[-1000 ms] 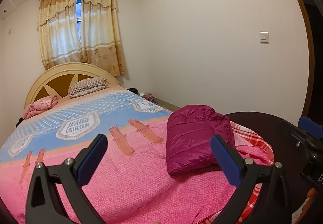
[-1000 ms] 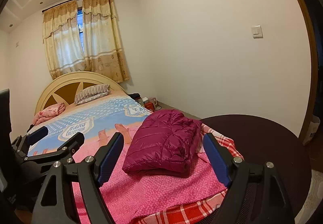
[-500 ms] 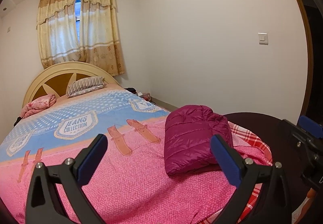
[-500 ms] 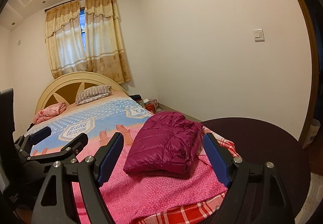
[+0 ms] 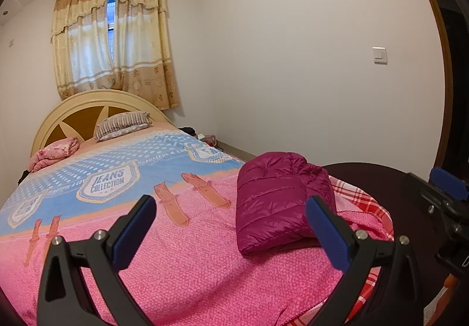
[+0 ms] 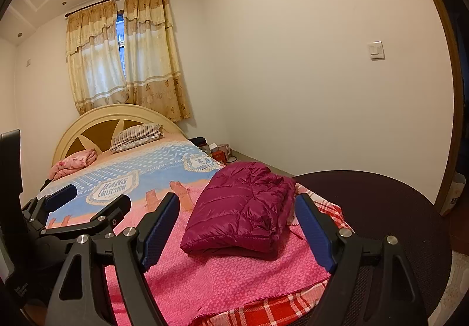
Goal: Fold large clothes
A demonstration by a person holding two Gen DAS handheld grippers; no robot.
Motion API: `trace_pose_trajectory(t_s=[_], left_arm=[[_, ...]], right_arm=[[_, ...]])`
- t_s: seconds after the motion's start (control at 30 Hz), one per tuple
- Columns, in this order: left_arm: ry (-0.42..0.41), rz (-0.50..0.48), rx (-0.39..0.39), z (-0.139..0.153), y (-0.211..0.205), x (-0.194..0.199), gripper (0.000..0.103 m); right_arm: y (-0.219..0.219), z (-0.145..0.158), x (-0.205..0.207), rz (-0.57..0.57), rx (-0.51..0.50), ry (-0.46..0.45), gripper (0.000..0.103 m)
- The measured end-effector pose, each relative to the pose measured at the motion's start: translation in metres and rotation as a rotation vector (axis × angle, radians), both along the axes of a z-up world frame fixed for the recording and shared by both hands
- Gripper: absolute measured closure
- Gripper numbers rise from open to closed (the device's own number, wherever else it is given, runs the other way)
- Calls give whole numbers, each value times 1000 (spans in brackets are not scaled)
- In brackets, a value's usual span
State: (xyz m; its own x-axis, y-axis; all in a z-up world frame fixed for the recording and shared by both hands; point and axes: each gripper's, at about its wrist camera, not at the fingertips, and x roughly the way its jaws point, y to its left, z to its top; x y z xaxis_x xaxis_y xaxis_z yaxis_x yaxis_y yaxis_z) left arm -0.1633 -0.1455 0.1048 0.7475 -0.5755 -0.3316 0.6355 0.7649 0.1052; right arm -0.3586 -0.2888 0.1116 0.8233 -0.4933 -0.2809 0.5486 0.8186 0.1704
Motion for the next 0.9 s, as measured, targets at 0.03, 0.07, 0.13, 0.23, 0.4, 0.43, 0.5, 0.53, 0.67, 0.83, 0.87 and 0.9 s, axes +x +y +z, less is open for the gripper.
trace_pose_trajectory(t_s=[0.03, 0.07, 0.13, 0.23, 0.4, 0.43, 0.5, 0.53, 0.67, 0.83, 0.87, 0.9], left_arm=[[0, 1, 0, 0, 0, 0, 0], [0, 1, 0, 0, 0, 0, 0], [1, -1, -1, 0, 0, 0, 0], [0, 3, 0, 0, -2, 1, 0], [2, 5, -3, 0, -1, 1, 0], [-1, 8, -3, 0, -1, 1, 0], [-11, 17, 0, 0, -1, 1, 0], [-14, 18, 1, 0, 0, 1, 0], [-19, 10, 0, 1, -1, 0, 0], [-27, 15, 0, 1, -2, 0, 0], [-26, 17, 2, 1, -2, 0, 0], [-21, 18, 3, 0, -2, 1, 0]], right_arm=[[-1, 0, 0, 1, 2, 1, 22], [0, 0, 0, 1, 2, 1, 22], [-1, -1, 0, 1, 5, 2, 22], [-1, -1, 0, 3, 10, 2, 22], [-1, -1, 1, 0, 8, 4, 22], [-1, -1, 1, -4, 3, 3, 22], [-1, -2, 2, -8, -4, 5, 22], [-1, -2, 2, -11, -7, 6, 22], [-1, -2, 2, -12, -7, 6, 22], [0, -2, 3, -12, -8, 4, 22], [0, -2, 2, -13, -8, 5, 22], [1, -2, 2, -12, -7, 4, 22]])
